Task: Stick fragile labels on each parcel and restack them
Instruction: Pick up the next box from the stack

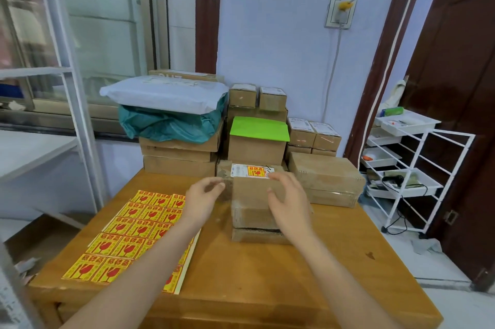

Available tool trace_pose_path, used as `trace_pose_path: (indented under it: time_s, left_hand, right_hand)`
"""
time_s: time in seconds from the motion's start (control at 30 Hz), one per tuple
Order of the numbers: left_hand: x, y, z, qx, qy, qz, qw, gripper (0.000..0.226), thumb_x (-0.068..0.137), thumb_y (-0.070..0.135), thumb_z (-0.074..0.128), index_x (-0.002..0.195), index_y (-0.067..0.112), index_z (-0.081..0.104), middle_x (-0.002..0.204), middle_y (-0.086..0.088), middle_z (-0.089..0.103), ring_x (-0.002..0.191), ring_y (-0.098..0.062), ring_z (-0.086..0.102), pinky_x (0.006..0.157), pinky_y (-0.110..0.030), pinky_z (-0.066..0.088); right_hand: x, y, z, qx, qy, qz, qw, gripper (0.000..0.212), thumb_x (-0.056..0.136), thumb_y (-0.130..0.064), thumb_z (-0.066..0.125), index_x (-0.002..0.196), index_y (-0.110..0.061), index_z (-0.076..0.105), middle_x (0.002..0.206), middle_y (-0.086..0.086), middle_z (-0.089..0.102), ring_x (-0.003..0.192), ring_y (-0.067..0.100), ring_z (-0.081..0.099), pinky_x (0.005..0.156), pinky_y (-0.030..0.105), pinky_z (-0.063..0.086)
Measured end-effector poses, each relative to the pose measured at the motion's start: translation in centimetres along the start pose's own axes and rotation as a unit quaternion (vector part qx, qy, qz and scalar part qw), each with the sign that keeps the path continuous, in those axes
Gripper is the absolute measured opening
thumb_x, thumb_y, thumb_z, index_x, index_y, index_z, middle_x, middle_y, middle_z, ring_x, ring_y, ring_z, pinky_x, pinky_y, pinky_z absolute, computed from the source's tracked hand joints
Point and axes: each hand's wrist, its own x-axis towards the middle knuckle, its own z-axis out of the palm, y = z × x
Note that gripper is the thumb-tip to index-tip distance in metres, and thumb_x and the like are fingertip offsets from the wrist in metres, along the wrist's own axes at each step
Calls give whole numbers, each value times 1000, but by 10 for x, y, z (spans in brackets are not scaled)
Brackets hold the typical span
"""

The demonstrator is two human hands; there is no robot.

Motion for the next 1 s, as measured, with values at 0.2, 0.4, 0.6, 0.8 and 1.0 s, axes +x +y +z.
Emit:
trace_pose_path:
  time_s: [0.2, 0.4, 0.6, 0.8, 1.0]
  left_hand:
    - [22, -30, -59, 160, 53, 19, 986, 28, 98, 22, 48, 118, 13, 64, 101, -7, 68, 74, -19, 62, 56, -21, 42]
    - [47, -64, -80, 306, 9, -22, 952, 37, 95, 22, 50, 129, 9, 57, 126, -12, 61, 99, -25, 60, 81, -30, 43]
    - [89, -81, -90, 354, -78, -12, 932, 29, 94, 26, 54, 120, 15, 62, 116, -10, 66, 102, -27, 62, 85, -33, 50]
    - [97, -109, -88, 320, -78, 34, 944, 15, 93, 17, 56, 100, 23, 68, 102, 1, 67, 97, -19, 60, 83, -31, 48]
    - [103, -126, -87, 277, -48, 75, 957, 18, 91, 8, 57, 104, 11, 70, 100, 1, 63, 97, -17, 53, 81, -25, 37]
  right_hand:
    - [-10, -42, 63, 78, -126, -76, 986, 22, 94, -11, 52, 113, -18, 63, 108, -15, 56, 97, -12, 49, 85, 4, 37]
    - [-12, -32, 142, 66, -225, 13, 972, 40, 97, -21, 48, 137, -17, 46, 133, -7, 45, 122, 7, 44, 97, 14, 33]
    - [4, -13, 184, 30, -198, 72, 977, 44, 95, -17, 49, 138, -15, 43, 135, -5, 41, 122, 15, 46, 101, 31, 43]
    - [33, 3, 208, -4, -184, 77, 980, 42, 97, -16, 44, 139, -14, 45, 138, -1, 42, 131, 15, 37, 110, 27, 32]
    - [47, 8, 233, -44, -193, 37, 979, 41, 96, -14, 45, 137, -11, 48, 130, 4, 50, 126, 20, 42, 107, 33, 38]
